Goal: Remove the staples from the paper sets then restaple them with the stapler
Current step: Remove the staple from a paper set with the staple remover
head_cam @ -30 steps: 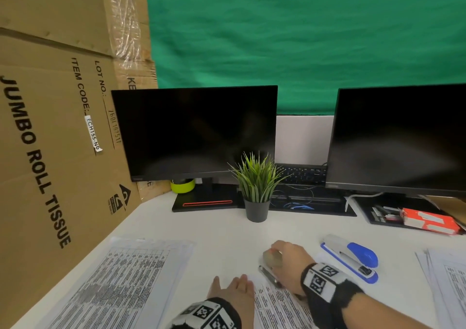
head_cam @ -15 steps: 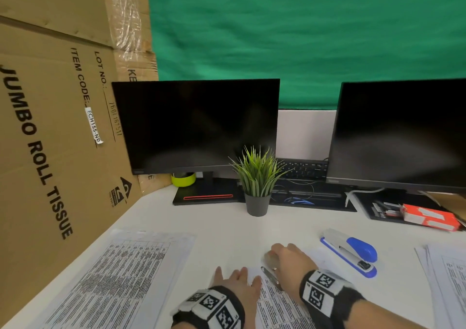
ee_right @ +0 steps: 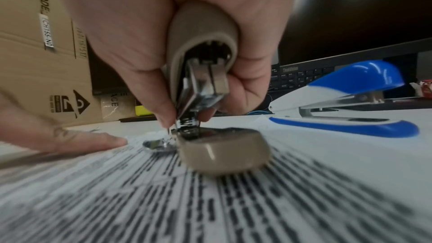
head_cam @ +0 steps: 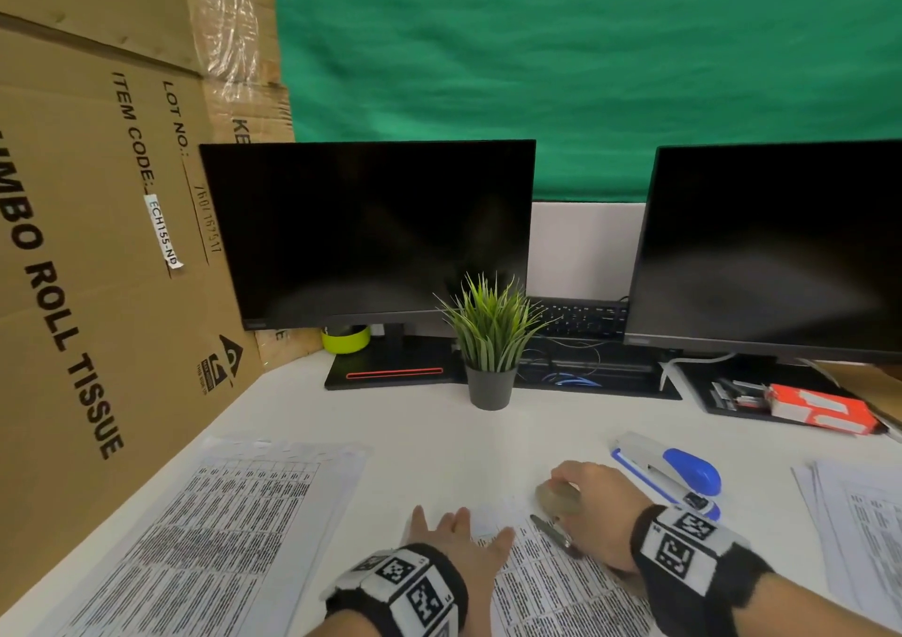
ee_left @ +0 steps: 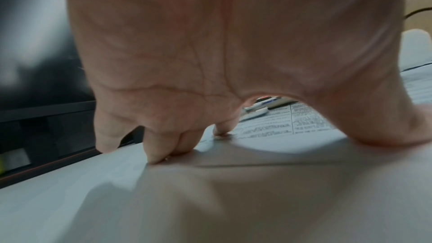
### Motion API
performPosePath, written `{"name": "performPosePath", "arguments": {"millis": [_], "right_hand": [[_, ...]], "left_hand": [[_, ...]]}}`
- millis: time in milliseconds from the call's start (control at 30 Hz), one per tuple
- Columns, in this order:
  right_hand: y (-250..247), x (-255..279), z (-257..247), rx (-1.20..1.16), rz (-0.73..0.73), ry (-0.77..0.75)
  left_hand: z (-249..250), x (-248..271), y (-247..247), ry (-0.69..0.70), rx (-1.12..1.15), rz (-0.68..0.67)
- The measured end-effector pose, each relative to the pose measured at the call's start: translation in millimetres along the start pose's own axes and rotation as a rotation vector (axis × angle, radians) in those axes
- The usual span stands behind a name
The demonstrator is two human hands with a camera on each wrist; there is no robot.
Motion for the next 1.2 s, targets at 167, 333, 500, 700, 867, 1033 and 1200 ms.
{"name": "performPosePath", "arguments": {"millis": [167, 333, 500, 700, 867, 1033, 1200], "right_hand": [[12.9, 0.2, -2.7, -0.001, -0.013, 0.009], [14.0, -24.8, -21.4, -0.007, -0.030, 0.062], [-1.0, -37.5, -26.7, -0.095, -0.027, 0.043], [-9.7, -4.4, -13.1, -0.036, -0.017, -0.032], [10.4, 5.1, -11.0, 0.027, -0.054, 0.011], [16.6, -13.1, -17.5, -0.004, -0.029, 0.130], [3.2, -34.4, -18.5, -0.164, 0.026, 0.182]], "left_hand": [[4.5, 4.8, -4.6, -0.061, 0.023, 0.035], [7.2, 7.4, -0.1, -0.061, 0.048, -0.019], [4.8, -10.9, 6.2, -0.034, 0.034, -0.046], [1.4, -28.6, 12.0, -0.069, 0.059, 0.005], [0.1, -24.2, 10.6, -0.117, 0.115, 0.086], [2.6, -16.4, 7.4, -0.126, 0.091, 0.105], [4.8, -6.5, 1.3, -0.104, 0.038, 0.074]]}}
Point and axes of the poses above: each hand's wrist, its own x-axis away from the middle knuckle, its own y-axis out of the palm, z = x × y, the point moved 9 cm from there along -x, towards the middle knuckle, and after that the axes turned 8 degrees about -z, right-handed, at the moved point
